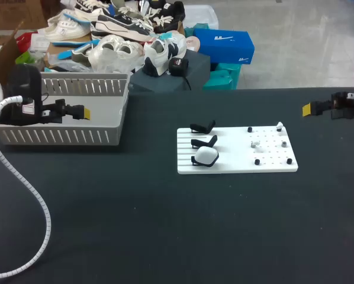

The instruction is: Pick up each earbud case from the left stands, insert the matching earbuds, close the lid, and place the case in the box.

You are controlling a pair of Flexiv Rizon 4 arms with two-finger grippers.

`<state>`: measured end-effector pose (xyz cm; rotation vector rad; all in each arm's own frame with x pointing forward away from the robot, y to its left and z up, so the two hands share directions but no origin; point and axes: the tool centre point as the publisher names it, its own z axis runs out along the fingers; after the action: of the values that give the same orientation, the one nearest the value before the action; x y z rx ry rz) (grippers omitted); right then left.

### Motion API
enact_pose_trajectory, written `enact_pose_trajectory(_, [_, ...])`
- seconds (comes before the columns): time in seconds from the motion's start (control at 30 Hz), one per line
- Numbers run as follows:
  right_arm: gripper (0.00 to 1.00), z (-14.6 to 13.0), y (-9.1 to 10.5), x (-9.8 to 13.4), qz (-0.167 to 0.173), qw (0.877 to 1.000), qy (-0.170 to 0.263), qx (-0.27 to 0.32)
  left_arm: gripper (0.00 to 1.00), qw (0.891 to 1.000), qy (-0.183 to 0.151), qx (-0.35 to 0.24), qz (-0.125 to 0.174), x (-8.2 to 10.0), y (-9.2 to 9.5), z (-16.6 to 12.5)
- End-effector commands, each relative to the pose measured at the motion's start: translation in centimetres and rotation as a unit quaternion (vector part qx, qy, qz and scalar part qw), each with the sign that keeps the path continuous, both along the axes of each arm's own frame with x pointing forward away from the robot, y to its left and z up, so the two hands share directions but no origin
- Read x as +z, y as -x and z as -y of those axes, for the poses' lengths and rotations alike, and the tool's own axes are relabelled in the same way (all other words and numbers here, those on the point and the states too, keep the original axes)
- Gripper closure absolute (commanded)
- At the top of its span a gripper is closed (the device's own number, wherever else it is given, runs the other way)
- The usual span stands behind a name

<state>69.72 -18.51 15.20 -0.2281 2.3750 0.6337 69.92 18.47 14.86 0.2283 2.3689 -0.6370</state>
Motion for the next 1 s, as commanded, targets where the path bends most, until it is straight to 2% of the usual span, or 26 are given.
enact_pose_trajectory(0.03, [0.0, 0.1, -0.2, -0.2, 0.0, 1.0, -0.002, 0.003, 0.0, 1.0, -0.002, 0.0, -0.002, 0.1, -0.1, 0.0])
enact_pose_trajectory(0.17, [0.0, 0.1, -0.2, -0.2, 0.0, 1.0, -0.002, 0.003, 0.0, 1.0, 0.0, -0.006, -0.001, 0.2, -0.2, 0.1])
enact_pose_trajectory(0.33, [0.0, 0.1, -0.2, -0.2, 0.0, 1.0, -0.002, 0.003, 0.0, 0.997, -0.004, -0.073, 0.031, 0.9, -0.5, 1.2])
enact_pose_trajectory(0.5, [0.0, 0.1, -0.2, -0.2, 0.0, 1.0, -0.002, 0.003, 0.0, 0.985, -0.001, -0.155, 0.073, 1.4, -0.6, 2.9])
enact_pose_trajectory(0.67, [0.0, 0.1, -0.2, -0.2, 0.0, 1.0, -0.002, 0.003, 0.0, 0.964, 0.001, -0.239, 0.113, 1.5, -0.4, 4.4])
enact_pose_trajectory(0.7, [0.0, 0.1, -0.2, -0.2, 0.0, 1.0, -0.002, 0.003, 0.0, 0.957, 0.004, -0.264, 0.122, 1.5, -0.4, 4.9])
enact_pose_trajectory(0.9, [0.0, 0.1, -0.2, -0.2, 0.0, 1.0, -0.002, 0.003, 0.0, 0.931, 0.002, -0.328, 0.158, 1.4, -0.4, 7.1])
enact_pose_trajectory(0.93, [0.0, 0.1, -0.2, -0.2, 0.0, 1.0, -0.002, 0.003, 0.0, 0.923, 0.004, -0.347, 0.166, 1.4, -0.4, 7.4])
enact_pose_trajectory(1.0, [0.0, 0.1, -0.2, -0.2, 0.0, 1.0, -0.002, 0.003, 0.0, 0.913, 0.002, -0.37, 0.172, 1.2, -0.2, 8.2])
